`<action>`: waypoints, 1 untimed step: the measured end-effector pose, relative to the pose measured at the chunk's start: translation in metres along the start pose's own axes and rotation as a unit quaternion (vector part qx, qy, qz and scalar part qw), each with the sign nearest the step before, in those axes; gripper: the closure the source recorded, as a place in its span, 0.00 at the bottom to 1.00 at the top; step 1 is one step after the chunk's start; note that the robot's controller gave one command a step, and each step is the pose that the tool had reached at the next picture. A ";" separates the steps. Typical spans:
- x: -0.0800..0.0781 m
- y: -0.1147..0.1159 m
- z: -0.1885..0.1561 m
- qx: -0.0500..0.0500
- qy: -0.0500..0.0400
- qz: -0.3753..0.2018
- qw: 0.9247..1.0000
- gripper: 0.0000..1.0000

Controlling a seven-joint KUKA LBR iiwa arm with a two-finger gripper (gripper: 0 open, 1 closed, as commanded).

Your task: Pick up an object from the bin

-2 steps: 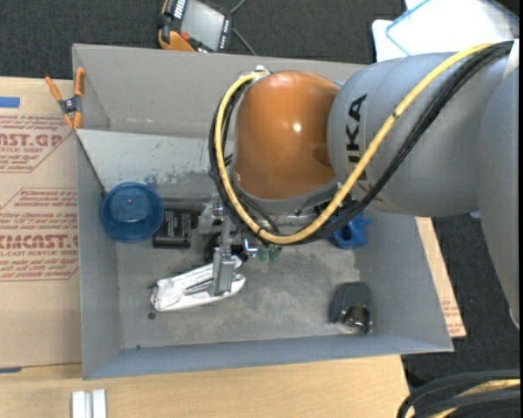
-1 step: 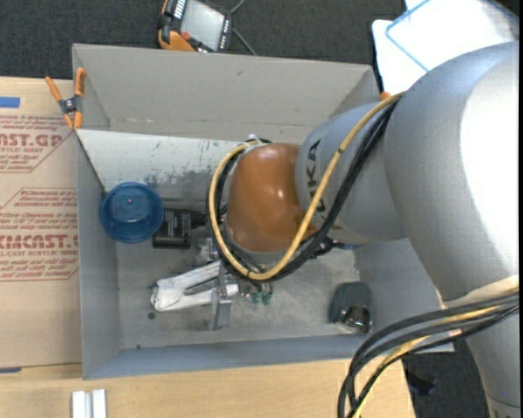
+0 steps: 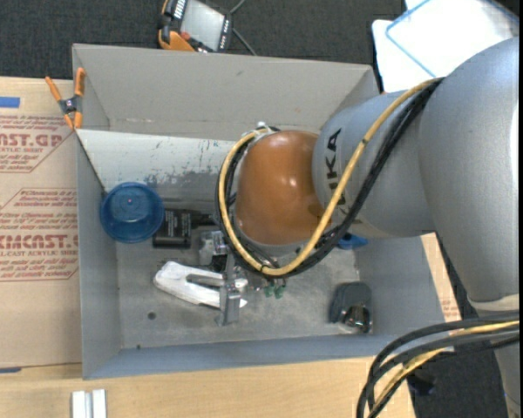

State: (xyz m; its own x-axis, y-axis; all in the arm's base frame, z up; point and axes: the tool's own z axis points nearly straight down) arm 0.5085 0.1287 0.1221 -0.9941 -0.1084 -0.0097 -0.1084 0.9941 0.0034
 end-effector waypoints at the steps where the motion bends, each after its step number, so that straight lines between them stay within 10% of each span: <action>1: -0.004 0.000 0.059 -0.001 0.004 0.025 1.000 0.00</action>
Offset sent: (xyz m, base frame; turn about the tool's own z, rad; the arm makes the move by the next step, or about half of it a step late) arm 0.0283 -0.0017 -0.0521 0.0651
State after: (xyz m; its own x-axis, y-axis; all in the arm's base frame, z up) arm 0.5129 0.1294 0.0632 -0.9983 -0.0582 -0.0021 -0.0582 0.9983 0.0049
